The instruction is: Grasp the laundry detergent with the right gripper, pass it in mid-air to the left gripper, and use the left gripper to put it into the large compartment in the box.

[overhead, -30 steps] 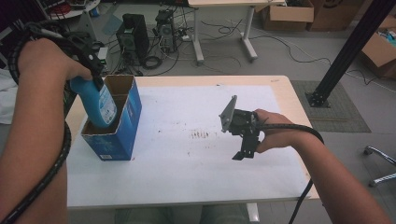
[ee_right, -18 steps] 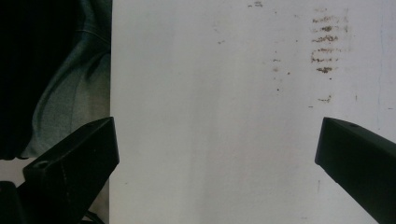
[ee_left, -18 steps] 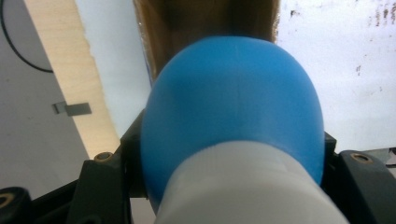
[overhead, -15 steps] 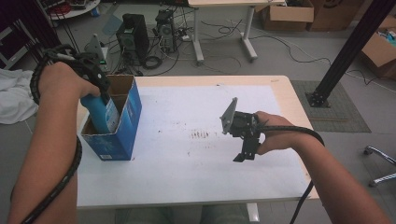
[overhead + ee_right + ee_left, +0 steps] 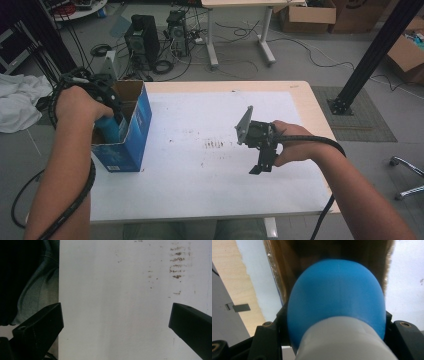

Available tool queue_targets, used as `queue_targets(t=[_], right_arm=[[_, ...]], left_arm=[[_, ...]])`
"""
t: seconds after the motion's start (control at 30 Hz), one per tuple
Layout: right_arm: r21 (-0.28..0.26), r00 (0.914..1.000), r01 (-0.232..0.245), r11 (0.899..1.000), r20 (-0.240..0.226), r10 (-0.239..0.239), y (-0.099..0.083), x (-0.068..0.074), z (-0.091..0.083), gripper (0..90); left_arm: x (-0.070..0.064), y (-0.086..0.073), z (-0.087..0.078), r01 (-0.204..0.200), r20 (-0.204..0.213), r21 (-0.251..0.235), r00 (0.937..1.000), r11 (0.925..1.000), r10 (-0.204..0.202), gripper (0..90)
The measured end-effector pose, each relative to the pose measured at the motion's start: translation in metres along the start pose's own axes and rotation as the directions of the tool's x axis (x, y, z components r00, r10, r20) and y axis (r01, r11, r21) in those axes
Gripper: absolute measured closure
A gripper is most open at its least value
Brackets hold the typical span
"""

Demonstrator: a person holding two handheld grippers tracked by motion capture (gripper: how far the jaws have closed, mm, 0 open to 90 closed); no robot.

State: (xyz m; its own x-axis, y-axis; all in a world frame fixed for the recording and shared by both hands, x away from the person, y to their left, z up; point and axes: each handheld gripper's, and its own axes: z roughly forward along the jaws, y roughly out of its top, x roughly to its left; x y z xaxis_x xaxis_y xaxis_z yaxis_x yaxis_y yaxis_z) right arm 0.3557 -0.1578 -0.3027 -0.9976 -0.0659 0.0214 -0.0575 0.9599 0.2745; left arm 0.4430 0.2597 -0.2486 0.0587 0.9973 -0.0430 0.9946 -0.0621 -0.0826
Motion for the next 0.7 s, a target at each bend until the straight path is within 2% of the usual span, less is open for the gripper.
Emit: queue_targets(t=[0.2, 0.57, 0.7], right_arm=[[-0.004, 1.0000, -0.002, 1.000, -0.002, 0.002, 0.000, -0.001, 0.003, 0.0], [-0.003, 0.9999, 0.004, 1.000, -0.013, -0.004, 0.003, -0.003, 0.010, 0.0], [-0.002, 0.9999, -0.001, 1.000, -0.015, 0.001, 0.002, -0.004, 0.011, 0.0]], left_arm=[[0.004, 0.002, 0.014, -0.002, 0.013, 0.006, 0.9999, 1.0000, 0.002, 38.9], [-0.002, 0.008, 0.028, -0.031, -0.005, 0.012, 0.9995, 0.9995, 0.031, 38.9], [0.000, 0.008, 0.035, -0.022, -0.018, 0.005, 0.9996, 0.9997, 0.023, 38.9]])
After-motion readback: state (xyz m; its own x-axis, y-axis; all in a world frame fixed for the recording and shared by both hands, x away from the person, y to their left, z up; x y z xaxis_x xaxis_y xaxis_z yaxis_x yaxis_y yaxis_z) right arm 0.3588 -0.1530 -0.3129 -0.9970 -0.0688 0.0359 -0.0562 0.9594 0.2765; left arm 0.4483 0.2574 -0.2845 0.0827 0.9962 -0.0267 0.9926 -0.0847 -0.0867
